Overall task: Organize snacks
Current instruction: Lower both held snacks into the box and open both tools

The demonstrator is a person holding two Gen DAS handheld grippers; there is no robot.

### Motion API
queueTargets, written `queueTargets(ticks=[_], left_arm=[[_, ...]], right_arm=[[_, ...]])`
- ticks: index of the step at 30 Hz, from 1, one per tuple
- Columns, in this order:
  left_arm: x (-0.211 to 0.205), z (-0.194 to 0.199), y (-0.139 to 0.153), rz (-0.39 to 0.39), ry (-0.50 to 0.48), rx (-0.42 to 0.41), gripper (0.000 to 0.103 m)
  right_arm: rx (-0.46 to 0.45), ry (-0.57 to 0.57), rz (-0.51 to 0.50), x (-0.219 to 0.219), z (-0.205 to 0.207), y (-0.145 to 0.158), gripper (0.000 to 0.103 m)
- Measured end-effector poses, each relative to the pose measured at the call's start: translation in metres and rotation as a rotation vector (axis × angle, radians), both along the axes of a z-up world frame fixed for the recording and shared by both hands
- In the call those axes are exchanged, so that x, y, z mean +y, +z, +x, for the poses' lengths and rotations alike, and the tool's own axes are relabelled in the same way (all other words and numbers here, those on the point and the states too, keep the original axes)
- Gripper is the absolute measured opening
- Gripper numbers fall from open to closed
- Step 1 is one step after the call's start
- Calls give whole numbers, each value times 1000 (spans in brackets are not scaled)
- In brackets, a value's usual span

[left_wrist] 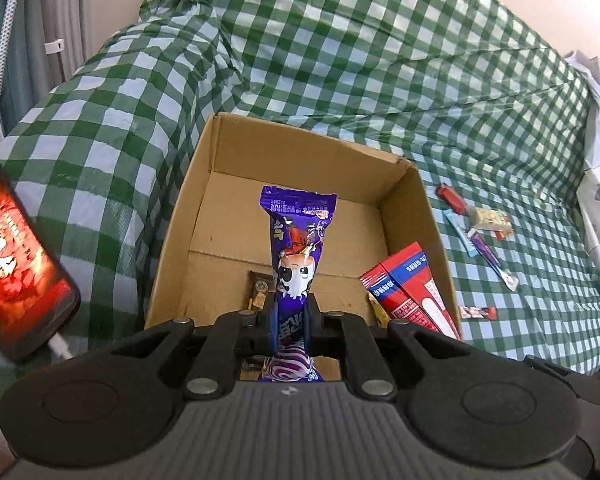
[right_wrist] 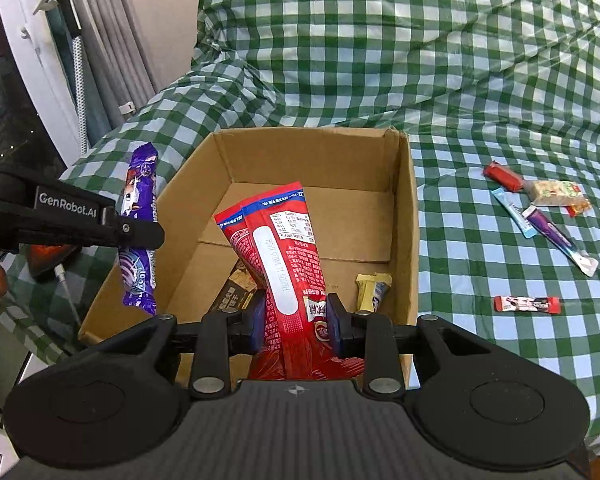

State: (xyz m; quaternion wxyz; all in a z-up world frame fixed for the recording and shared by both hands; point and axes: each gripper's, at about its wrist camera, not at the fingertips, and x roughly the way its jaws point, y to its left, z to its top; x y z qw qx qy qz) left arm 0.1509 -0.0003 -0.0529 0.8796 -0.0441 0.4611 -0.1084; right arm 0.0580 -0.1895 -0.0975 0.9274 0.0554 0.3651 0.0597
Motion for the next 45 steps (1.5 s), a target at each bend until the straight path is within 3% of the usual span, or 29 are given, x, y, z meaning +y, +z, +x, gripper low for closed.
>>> queueTargets(ticks=[22, 23, 25, 26, 28, 29, 34, 45], left_arm=[[-21, 54, -50, 115, -34, 104, 13], [-23, 54, -51, 124, -43, 106, 16], [-26, 54, -51, 137, -44, 120, 59], [-26, 54, -50, 141, -31, 130, 101], [-19, 48, -43, 118, 7, 98, 103], [-16, 44, -41, 113, 17, 95, 103], [-6, 20, -34, 143, 25, 131, 103], [7, -92, 1, 233, 75, 28, 103]], right_arm=[[72, -21, 42, -9, 65, -36, 33], [73, -20, 45, -9, 67, -36, 34], [72, -18, 48, -9, 70, -32, 45], [73, -22, 46, -9, 71, -30, 51], [72, -43, 35, -9, 68, -24, 81], [71, -43, 32, -9, 65, -22, 83], [90, -21, 44, -8, 32, -10, 87], [-12, -39, -2, 8, -66, 23, 93]])
